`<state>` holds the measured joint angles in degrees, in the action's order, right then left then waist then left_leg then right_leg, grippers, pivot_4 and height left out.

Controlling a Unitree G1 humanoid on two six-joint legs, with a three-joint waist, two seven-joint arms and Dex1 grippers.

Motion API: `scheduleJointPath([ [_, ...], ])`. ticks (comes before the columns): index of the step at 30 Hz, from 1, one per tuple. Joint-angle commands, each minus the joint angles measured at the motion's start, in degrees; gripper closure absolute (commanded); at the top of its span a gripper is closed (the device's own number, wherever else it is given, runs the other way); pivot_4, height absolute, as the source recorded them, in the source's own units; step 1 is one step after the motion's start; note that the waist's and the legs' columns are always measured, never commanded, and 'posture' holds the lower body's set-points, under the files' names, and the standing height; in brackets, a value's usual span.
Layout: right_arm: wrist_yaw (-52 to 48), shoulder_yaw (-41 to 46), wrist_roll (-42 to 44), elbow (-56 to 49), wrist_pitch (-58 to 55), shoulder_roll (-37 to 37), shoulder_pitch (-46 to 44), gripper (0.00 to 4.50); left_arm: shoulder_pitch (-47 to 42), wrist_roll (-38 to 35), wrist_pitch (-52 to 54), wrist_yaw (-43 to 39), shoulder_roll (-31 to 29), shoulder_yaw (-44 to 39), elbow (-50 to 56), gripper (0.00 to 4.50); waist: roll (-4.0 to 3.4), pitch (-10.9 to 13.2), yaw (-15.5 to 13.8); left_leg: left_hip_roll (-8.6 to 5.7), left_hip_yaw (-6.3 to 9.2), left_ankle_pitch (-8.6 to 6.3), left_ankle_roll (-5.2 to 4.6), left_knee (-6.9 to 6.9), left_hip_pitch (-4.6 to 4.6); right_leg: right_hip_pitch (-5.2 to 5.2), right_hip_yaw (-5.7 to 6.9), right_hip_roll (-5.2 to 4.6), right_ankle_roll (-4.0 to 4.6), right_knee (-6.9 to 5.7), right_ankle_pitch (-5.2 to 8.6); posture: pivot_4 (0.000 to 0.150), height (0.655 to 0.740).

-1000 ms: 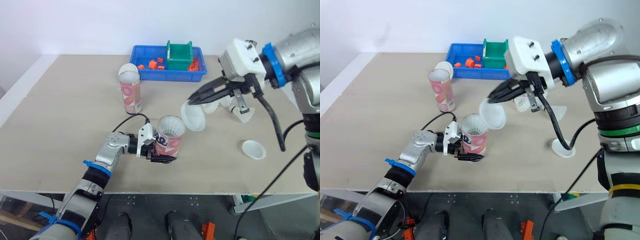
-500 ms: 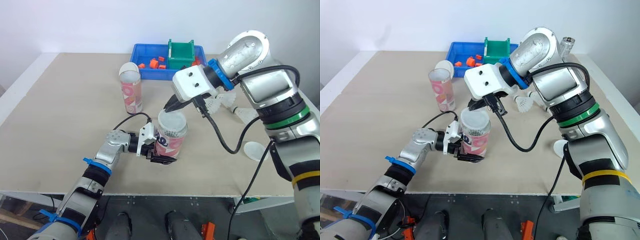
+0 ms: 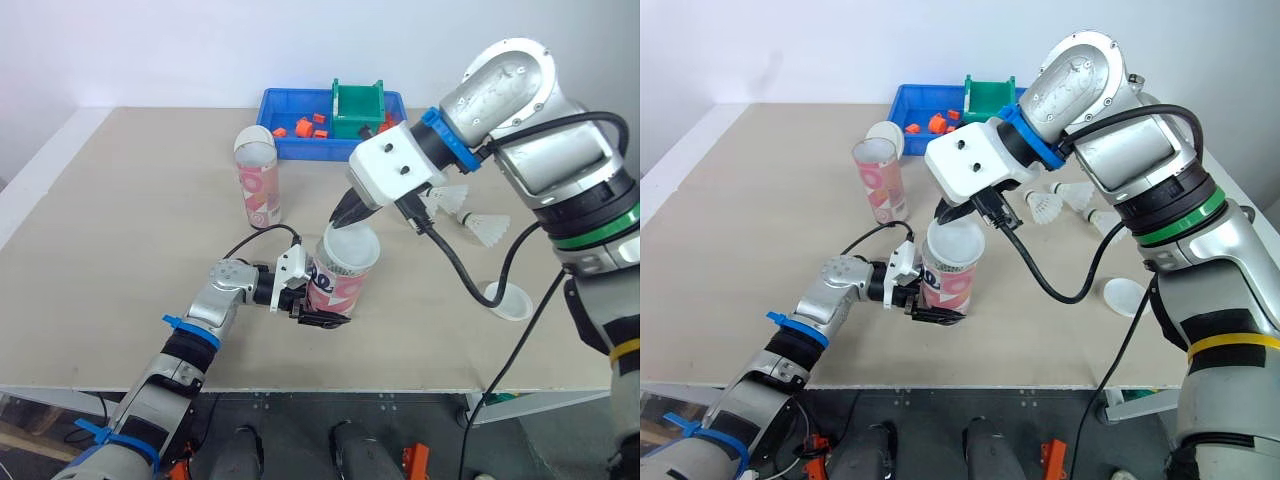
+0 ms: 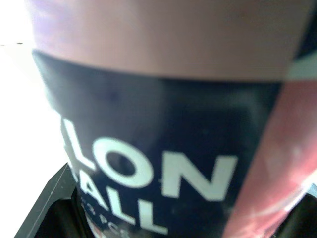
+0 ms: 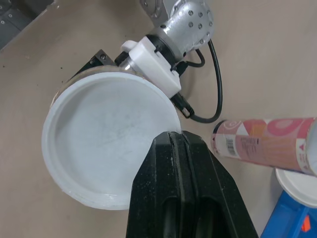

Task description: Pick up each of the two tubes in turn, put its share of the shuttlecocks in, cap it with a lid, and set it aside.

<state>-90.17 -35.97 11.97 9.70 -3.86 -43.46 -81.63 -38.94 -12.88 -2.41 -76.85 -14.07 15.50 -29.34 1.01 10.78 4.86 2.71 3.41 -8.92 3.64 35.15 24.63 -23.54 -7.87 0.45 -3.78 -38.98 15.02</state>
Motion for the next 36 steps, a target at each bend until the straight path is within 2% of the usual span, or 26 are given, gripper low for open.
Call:
scheduleJointPath([
  [1,-2.33,1.36,-0.77,-0.02,1.27,0.28,-0.68,4.39,1.6,2.64,1.36,-0.11,-1.07,1.71,-1.71,0.93,0.0,0.0,-0.01,0.0,0.01,0.0,0.0,0.0,0.01,0.0,0.0,0.0,-0.05,0.0,-0.03,0.15,0.7367],
  [13,-2.33,-1.17,0.63,-0.39,3.77,-1.12,-0.15,4.39,3.13,2.49,2.22,0.57,-2.27,1.22,0.08,0.93,0.0,0.0,0.01,0.02,0.01,0.0,0.0,-0.05,0.0,-0.01,0.01,0.02,-0.11,-0.01,-0.05,0.15,0.7367],
  [17,-2.33,-4.95,1.83,0.22,4.75,-1.74,-0.97,4.39,3.38,2.44,2.29,1.0,-2.31,1.2,0.34,0.93,0.0,-0.01,0.01,0.02,0.01,0.0,0.0,-0.22,-0.11,0.01,0.01,0.02,-0.09,-0.01,-0.02,0.15,0.7367],
  [21,-2.33,-7.23,1.73,2.51,5.69,-1.36,-1.93,4.39,3.34,2.39,2.29,1.32,-2.12,1.25,0.27,0.93,0.01,-0.02,-0.03,0.0,0.03,-0.01,-0.01,-0.34,-0.13,0.05,0.01,0.01,-0.12,0.0,0.1,0.15,0.7367],
  [23,-2.33,-6.69,1.48,6.99,6.18,0.61,-3.74,4.39,3.47,2.31,2.34,1.51,-2.09,1.26,0.42,0.93,0.01,-0.02,0.0,0.0,0.04,-0.02,-0.02,-0.38,-0.18,0.09,0.02,0.01,-0.12,0.0,0.12,0.15,0.7367],
  [25,-2.33,-7.24,3.85,9.02,6.03,0.78,-5.64,4.39,3.63,2.32,2.33,1.74,-2.12,1.2,0.57,0.93,0.02,-0.03,0.01,0.0,0.05,-0.02,-0.02,-0.4,-0.25,0.13,0.04,0.02,-0.09,-0.01,0.11,0.15,0.7367],
  [36,-2.33,-10.21,5.39,10.76,7.71,1.36,-7.38,4.39,3.85,2.34,2.47,2.04,-2.06,0.98,0.71,0.93,0.02,-0.03,0.04,0.02,0.05,-0.01,-0.02,-0.42,-0.28,0.12,0.05,0.03,-0.05,-0.01,0.08,0.15,0.7367],
])
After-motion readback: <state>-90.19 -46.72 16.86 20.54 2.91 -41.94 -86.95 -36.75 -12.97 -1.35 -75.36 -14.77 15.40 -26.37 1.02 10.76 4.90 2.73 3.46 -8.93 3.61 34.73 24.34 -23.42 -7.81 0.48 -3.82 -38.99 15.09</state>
